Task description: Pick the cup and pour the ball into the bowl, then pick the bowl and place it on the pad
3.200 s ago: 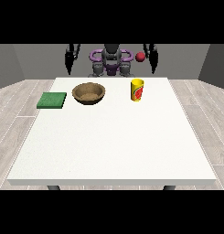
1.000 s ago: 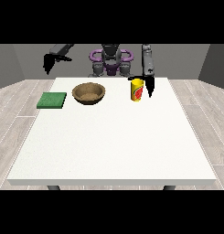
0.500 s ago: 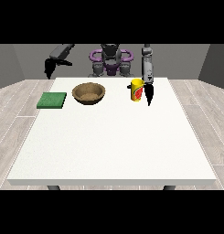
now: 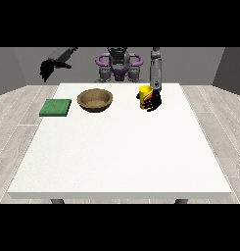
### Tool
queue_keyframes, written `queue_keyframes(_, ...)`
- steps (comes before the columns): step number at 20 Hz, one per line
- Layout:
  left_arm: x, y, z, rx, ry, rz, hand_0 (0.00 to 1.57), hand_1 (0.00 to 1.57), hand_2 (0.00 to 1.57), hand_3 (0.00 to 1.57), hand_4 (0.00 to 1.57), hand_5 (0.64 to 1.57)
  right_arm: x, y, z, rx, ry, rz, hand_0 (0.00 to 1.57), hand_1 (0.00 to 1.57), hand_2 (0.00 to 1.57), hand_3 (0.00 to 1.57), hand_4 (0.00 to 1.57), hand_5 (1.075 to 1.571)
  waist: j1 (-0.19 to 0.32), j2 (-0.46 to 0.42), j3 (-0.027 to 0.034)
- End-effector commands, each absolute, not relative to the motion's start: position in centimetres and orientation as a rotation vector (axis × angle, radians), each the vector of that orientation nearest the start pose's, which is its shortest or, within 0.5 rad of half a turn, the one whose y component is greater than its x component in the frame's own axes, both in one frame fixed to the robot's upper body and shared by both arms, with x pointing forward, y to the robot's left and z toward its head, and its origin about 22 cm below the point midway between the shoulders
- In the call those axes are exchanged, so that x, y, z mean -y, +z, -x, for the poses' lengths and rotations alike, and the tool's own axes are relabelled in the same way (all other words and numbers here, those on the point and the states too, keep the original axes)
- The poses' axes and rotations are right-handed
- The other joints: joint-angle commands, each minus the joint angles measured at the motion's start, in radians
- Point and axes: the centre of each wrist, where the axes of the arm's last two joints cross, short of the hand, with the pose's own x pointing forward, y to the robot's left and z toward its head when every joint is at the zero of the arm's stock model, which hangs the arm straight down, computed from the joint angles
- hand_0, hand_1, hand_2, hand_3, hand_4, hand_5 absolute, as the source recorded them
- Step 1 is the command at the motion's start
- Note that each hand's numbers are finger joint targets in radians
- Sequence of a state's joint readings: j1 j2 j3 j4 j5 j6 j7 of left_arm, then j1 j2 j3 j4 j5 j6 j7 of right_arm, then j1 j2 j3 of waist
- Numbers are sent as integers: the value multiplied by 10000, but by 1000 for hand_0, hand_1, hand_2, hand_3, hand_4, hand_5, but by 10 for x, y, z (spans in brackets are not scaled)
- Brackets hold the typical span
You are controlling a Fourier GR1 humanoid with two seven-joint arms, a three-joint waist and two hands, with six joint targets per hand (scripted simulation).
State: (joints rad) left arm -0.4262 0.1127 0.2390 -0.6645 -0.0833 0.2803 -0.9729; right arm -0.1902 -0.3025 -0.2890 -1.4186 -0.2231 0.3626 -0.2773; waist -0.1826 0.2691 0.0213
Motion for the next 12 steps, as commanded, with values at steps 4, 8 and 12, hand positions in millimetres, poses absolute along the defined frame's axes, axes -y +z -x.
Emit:
queue_keyframes(4,-244,-96,-315,18931,-2071,-4600,1316,1316,1571,1571,1496,1256,352,34,-278,18304,736,-340,0,0,0,0,0,1570,450,-1129,-212)
queue_keyframes(8,-302,-59,-332,18003,-4279,-7147,1381,1381,1571,1571,1571,1341,372,14,-265,17115,607,-179,0,0,0,0,0,1569,723,-2397,-182)
queue_keyframes(12,-346,0,-362,16945,-5425,-8977,1450,1450,1571,1571,1571,1291,362,7,-268,16748,634,-582,0,0,0,0,0,1569,685,-2692,-189)
